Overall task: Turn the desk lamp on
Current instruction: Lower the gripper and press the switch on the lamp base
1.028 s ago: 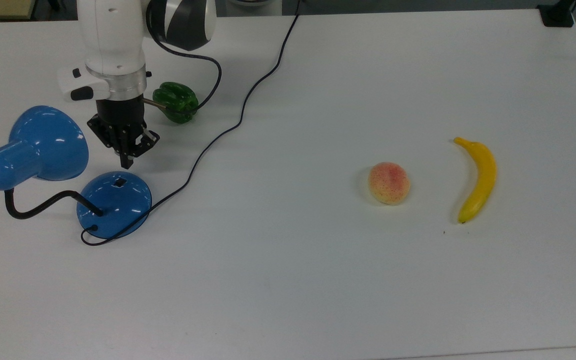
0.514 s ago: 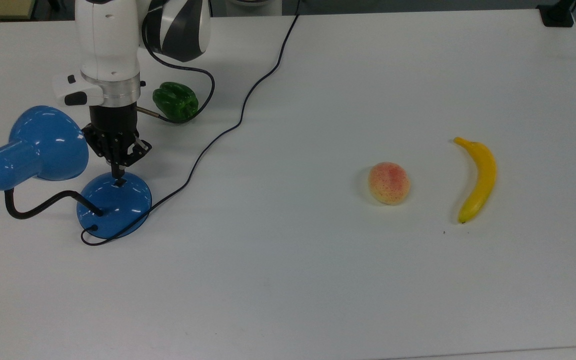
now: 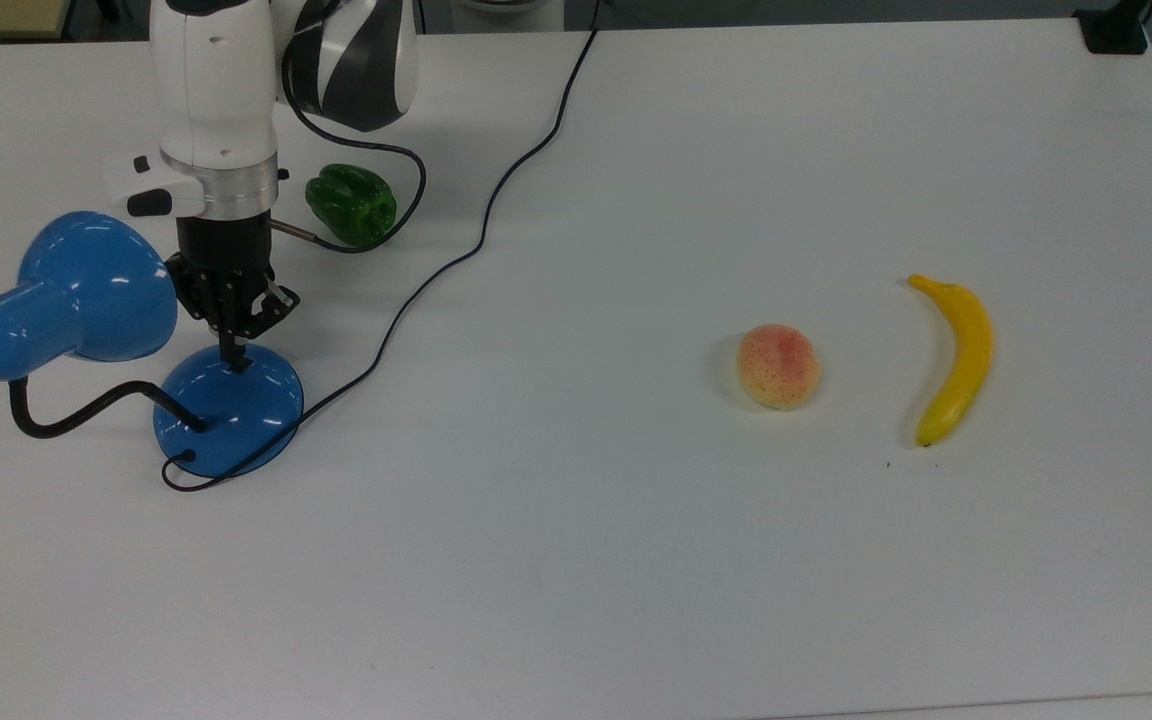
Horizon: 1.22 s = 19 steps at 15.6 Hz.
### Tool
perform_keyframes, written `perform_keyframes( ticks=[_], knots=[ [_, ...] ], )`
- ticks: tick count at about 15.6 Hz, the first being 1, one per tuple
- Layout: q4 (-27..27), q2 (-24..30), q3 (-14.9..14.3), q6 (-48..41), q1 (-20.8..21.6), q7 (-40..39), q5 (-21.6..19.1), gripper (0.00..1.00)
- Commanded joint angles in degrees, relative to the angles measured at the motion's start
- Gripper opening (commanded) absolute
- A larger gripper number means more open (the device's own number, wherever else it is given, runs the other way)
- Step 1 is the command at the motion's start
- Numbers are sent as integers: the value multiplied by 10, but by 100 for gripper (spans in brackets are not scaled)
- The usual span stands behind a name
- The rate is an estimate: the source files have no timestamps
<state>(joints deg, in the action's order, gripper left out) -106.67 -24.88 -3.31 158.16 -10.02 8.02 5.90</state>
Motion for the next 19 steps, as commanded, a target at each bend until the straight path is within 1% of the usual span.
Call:
perform_keyframes(
  ticks=[1, 4, 19],
  knots=[
    [5, -10, 0, 16, -4, 9, 11, 0],
    [5, -14, 0, 41, -4, 9, 10, 0],
    [5, -25, -1, 56, -4, 9, 11, 0]
  ],
)
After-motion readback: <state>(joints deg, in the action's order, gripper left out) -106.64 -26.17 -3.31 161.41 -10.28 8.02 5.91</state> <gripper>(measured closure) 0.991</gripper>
